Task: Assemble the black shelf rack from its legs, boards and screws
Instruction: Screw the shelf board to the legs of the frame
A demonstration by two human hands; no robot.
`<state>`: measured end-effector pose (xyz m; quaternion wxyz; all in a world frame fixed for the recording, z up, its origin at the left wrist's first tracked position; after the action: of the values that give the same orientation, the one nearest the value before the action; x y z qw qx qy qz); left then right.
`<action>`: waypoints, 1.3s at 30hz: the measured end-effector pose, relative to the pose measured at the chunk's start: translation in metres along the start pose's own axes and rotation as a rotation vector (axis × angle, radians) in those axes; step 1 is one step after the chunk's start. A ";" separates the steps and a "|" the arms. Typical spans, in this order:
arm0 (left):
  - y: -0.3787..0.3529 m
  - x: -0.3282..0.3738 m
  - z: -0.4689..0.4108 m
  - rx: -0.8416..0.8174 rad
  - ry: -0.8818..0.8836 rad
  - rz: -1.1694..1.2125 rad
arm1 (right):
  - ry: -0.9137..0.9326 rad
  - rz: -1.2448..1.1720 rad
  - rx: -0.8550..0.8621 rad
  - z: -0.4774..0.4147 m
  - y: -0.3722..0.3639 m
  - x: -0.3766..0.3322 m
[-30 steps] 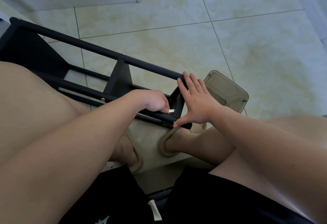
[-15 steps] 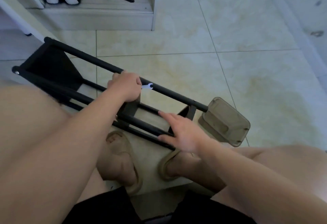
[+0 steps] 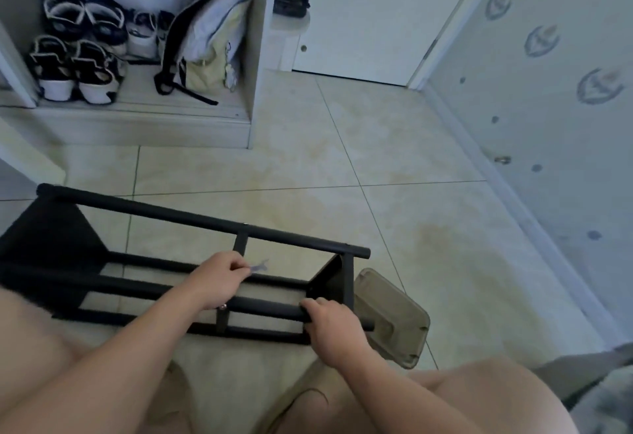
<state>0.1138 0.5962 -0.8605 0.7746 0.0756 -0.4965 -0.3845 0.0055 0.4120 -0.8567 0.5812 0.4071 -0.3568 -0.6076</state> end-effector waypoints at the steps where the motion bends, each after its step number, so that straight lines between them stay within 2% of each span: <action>1: -0.007 0.008 0.000 -0.035 -0.038 0.059 | -0.050 -0.002 0.010 -0.002 0.003 0.017; 3: -0.015 0.020 -0.002 -0.054 -0.092 0.113 | -0.137 0.014 0.013 -0.004 0.006 0.047; 5: -0.012 0.024 -0.006 0.024 -0.105 0.088 | -0.190 0.036 0.012 -0.007 0.008 0.066; 7: -0.003 0.018 -0.007 0.130 -0.068 0.016 | -0.175 0.004 0.030 -0.010 0.010 0.064; 9: -0.001 0.005 -0.007 0.149 0.016 -0.116 | -0.082 -0.056 0.033 -0.014 0.008 0.041; 11: -0.007 -0.009 -0.004 0.105 0.094 -0.243 | -0.006 -0.079 0.034 -0.016 0.002 0.016; 14: -0.020 -0.016 0.002 0.060 0.114 -0.343 | -0.005 -0.092 0.063 -0.016 0.002 0.003; 21: -0.041 -0.017 0.006 -0.060 0.110 -0.265 | -0.051 -0.116 -0.128 -0.009 -0.001 0.014; 23: -0.044 -0.017 0.007 -0.087 0.120 -0.247 | -0.030 -0.156 -0.079 -0.009 0.008 0.013; 26: -0.044 -0.014 0.006 -0.125 0.149 -0.232 | 0.107 -0.140 0.128 -0.016 0.033 0.001; 33: -0.044 -0.014 -0.005 -0.220 0.144 -0.247 | 0.200 0.095 -0.006 -0.047 0.007 -0.006; 39: -0.039 -0.021 -0.016 -0.307 0.121 -0.142 | 0.196 0.063 0.046 -0.052 -0.001 -0.002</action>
<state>0.1022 0.5798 -0.9028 0.7764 0.0141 -0.3777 -0.5043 0.0520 0.4159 -0.8793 0.6227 0.4665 -0.3246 -0.5378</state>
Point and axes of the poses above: each hand's wrist, its own z-axis away from the middle knuckle, its own y-axis out of the back of the hand, x = y × z, the point moved 9 cm from there along -z, towards the middle knuckle, and after that the axes turned 3 degrees about z, right-handed, at the moved point
